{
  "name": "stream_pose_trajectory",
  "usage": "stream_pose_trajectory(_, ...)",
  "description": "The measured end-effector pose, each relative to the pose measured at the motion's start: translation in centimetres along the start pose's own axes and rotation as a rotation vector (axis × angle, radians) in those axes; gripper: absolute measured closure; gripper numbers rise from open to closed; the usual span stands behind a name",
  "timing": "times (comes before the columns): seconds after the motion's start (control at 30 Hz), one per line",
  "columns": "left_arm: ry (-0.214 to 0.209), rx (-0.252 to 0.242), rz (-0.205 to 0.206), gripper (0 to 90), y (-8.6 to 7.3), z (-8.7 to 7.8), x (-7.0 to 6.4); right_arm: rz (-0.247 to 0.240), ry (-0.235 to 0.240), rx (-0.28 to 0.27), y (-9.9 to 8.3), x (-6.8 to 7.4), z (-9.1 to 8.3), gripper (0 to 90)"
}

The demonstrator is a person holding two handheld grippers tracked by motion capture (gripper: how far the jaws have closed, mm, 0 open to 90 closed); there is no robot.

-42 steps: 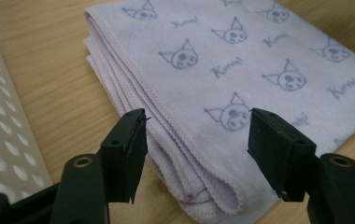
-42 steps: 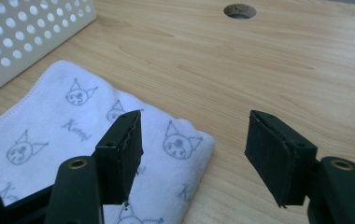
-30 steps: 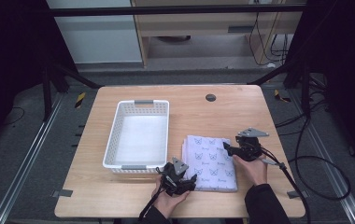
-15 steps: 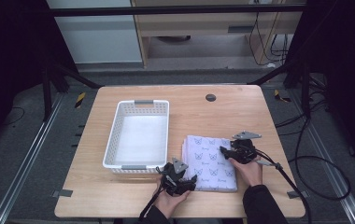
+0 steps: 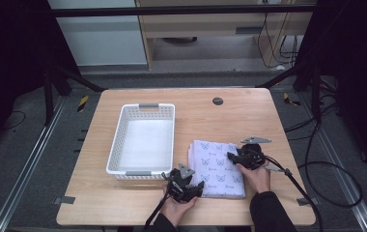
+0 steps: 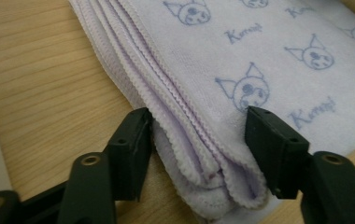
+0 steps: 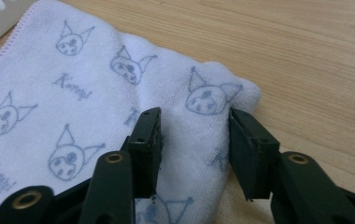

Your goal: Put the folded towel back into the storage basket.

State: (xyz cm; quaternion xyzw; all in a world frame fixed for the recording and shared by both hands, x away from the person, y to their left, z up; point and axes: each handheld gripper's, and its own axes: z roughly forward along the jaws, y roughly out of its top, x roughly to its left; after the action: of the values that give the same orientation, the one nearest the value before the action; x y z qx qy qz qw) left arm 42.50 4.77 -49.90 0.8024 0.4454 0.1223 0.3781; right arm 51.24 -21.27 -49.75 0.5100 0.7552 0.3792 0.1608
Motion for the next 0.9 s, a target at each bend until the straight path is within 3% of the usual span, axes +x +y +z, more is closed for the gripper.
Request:
stream_pose_trajectory(0.17, -0.049, 0.005, -0.03, 55.1, 0.1, -0.1, 0.3, 0.02, 0.009, -0.006, 0.1, 0.1, -0.2, 73.0)
stream_pose_trajectory(0.33, -0.058, -0.009, -0.033, 68.1, 0.2, -0.4, 0.4, 0.015, 0.011, -0.019, 0.2, 0.2, -0.5, 76.4)
stream_pose_trajectory(0.63, -0.076, -0.039, -0.018, 72.3, 0.4, -0.9, 0.3, 0.015, 0.041, -0.081, 0.9, 0.3, -2.1, 77.2)
stream_pose_trajectory(0.9, -0.06, -0.07, 0.023, 72.7, 1.1, -2.4, -0.2, -0.034, 0.031, -0.13, 1.4, 0.9, -3.8, 77.2)
